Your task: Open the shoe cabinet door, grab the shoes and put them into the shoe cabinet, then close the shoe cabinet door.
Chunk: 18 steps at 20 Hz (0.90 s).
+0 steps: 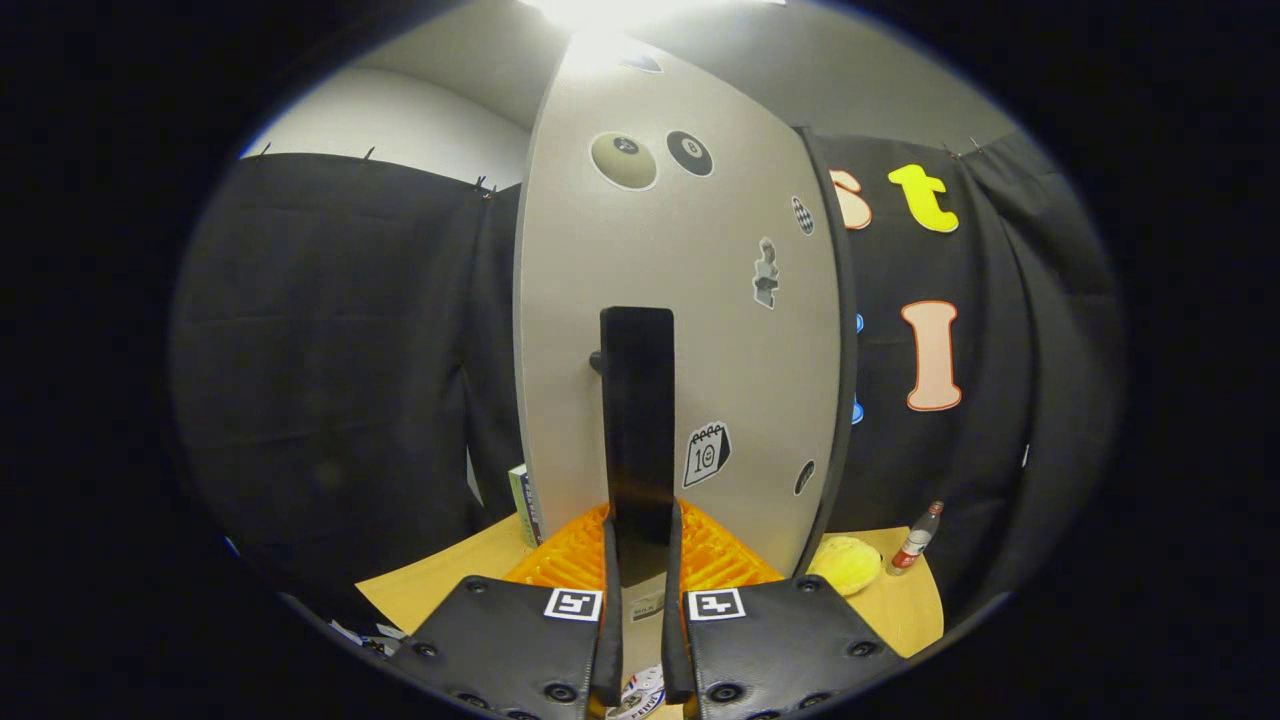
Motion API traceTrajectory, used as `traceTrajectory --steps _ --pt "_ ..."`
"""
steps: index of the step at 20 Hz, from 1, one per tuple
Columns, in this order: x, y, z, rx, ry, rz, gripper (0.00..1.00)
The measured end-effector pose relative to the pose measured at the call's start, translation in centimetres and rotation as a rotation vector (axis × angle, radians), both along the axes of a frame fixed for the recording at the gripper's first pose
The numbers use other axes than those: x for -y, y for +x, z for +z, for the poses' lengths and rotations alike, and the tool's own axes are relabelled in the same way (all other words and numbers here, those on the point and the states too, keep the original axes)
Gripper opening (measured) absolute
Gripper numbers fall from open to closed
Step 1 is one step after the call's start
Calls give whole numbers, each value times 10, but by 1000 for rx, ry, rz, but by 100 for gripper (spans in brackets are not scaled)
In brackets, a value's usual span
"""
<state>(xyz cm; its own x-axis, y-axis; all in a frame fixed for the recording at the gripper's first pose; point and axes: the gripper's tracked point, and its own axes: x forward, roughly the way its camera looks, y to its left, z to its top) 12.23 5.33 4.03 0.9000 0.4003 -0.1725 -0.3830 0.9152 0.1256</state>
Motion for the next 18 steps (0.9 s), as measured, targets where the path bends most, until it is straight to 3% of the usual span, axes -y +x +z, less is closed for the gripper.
traceTrajectory --steps 11,18 --pt "34 -4 -2 -30 94 89 17" --pt "54 -4 -7 -48 130 57 25"
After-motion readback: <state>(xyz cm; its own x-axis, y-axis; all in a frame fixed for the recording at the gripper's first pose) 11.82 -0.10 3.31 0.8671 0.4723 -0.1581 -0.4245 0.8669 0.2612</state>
